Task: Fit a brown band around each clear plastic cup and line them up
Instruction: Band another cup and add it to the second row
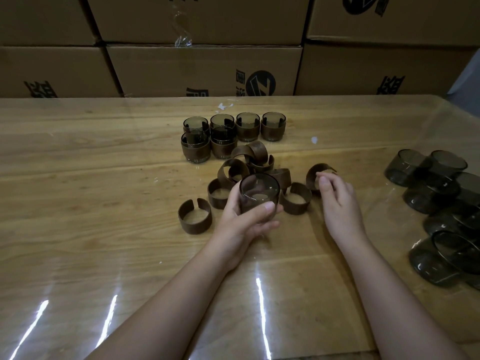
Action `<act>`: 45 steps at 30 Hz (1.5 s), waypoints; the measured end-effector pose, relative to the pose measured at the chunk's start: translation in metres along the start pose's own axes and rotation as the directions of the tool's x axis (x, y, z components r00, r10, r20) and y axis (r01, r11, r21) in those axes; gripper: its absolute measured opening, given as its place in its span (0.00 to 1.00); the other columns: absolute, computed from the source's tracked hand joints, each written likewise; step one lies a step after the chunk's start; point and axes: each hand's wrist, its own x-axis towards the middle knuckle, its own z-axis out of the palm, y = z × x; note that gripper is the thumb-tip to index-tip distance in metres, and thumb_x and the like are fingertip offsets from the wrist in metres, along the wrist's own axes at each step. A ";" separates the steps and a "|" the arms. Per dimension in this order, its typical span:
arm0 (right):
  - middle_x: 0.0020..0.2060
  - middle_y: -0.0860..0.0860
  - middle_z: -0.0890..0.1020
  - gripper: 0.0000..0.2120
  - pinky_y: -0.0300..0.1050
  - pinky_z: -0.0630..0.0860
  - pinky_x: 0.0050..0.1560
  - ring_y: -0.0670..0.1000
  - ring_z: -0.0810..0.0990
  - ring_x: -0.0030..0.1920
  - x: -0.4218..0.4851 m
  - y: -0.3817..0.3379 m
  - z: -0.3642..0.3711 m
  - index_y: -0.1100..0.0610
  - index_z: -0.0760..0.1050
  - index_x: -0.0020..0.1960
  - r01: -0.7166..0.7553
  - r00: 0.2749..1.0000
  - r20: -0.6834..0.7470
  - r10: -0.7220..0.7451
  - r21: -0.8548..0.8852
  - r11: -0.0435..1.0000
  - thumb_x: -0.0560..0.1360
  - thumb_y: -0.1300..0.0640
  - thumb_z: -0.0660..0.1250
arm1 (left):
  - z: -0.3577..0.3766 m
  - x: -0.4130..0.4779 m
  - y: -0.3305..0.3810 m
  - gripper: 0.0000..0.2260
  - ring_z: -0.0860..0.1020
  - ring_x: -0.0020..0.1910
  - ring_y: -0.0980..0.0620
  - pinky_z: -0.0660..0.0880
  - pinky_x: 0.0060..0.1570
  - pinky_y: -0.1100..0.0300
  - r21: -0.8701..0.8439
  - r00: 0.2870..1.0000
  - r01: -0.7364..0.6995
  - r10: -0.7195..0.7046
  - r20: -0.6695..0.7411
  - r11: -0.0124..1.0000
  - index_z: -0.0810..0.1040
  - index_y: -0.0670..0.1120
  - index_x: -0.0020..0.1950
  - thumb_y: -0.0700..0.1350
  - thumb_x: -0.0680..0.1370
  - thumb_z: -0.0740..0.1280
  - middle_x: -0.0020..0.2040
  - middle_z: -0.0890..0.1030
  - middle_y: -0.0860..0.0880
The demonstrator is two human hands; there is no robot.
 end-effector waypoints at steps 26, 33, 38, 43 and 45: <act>0.40 0.37 0.71 0.09 0.30 0.67 0.35 0.39 0.73 0.39 -0.040 -0.048 0.003 0.45 0.67 0.53 0.596 0.769 0.245 -0.590 0.056 0.801 0.77 0.52 0.51 | 0.011 -0.002 -0.004 0.27 0.76 0.62 0.45 0.80 0.52 0.43 0.382 0.987 -0.082 0.129 -0.100 0.921 0.72 0.59 0.61 0.67 0.66 0.60 0.69 0.67 0.43; 0.44 0.47 0.73 0.11 0.43 0.74 0.32 0.45 0.73 0.38 -0.043 -0.055 0.000 0.46 0.71 0.55 0.671 0.710 0.250 -0.658 0.042 0.740 0.77 0.56 0.54 | 0.009 0.000 -0.007 0.26 0.74 0.64 0.51 0.76 0.58 0.58 0.521 0.980 -0.099 0.173 -0.096 0.848 0.72 0.61 0.60 0.68 0.64 0.60 0.66 0.70 0.47; 0.57 0.51 0.76 0.08 0.47 0.77 0.34 0.48 0.79 0.39 -0.050 -0.058 0.009 0.51 0.66 0.56 0.646 0.741 0.097 -0.665 0.171 0.744 0.77 0.55 0.59 | 0.009 -0.004 -0.004 0.22 0.75 0.64 0.43 0.75 0.57 0.36 0.411 0.988 -0.079 0.127 -0.091 0.908 0.77 0.62 0.56 0.68 0.66 0.61 0.66 0.71 0.41; 0.54 0.45 0.72 0.22 0.45 0.76 0.43 0.46 0.75 0.42 -0.052 -0.057 0.015 0.55 0.71 0.62 0.468 0.883 -0.019 -0.469 0.098 0.878 0.74 0.43 0.59 | 0.009 -0.006 -0.003 0.25 0.75 0.63 0.40 0.75 0.55 0.32 0.378 0.982 -0.117 0.164 -0.095 0.918 0.78 0.62 0.57 0.73 0.65 0.64 0.67 0.71 0.41; 0.57 0.44 0.71 0.28 0.44 0.74 0.54 0.47 0.74 0.56 -0.054 -0.058 0.017 0.54 0.70 0.65 0.367 0.926 0.053 -0.374 0.112 0.924 0.74 0.37 0.55 | 0.008 -0.006 -0.004 0.28 0.75 0.63 0.41 0.73 0.58 0.33 0.377 0.975 -0.145 0.197 -0.104 0.915 0.78 0.60 0.58 0.74 0.65 0.64 0.66 0.73 0.41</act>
